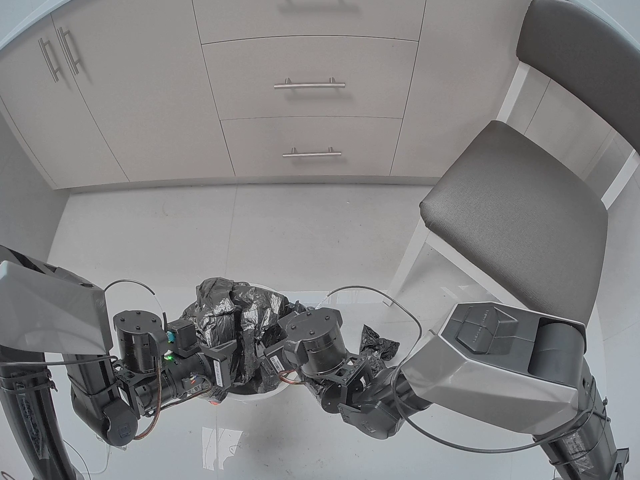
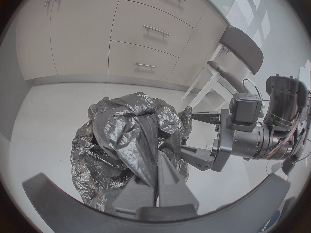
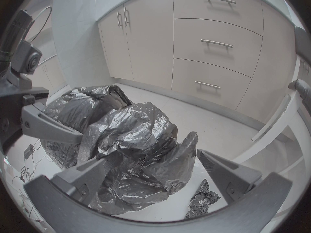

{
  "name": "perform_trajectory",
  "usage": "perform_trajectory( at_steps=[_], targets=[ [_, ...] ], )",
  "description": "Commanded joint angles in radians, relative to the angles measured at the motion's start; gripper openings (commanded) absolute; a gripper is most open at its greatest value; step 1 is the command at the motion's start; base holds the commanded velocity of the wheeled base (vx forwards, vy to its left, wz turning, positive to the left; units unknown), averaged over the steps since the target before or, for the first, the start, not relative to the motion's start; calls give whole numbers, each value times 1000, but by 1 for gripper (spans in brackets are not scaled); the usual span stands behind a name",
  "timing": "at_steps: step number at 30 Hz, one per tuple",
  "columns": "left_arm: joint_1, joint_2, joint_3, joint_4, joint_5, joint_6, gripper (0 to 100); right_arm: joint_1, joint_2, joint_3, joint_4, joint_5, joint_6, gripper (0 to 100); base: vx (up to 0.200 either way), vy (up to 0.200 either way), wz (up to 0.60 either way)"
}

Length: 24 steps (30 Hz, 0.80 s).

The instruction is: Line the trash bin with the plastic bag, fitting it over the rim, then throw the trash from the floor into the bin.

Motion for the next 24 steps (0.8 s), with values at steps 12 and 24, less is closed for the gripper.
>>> perform_trajectory(
  at_steps=[12, 24],
  targets=[
    [2, 4, -3, -1, 0, 0, 0, 9, 58, -26, 3, -2, 15, 100, 0, 0, 0],
    [2, 6, -5, -1, 0, 0, 0, 27, 118, -65, -2, -1, 17, 100, 0, 0, 0]
  ],
)
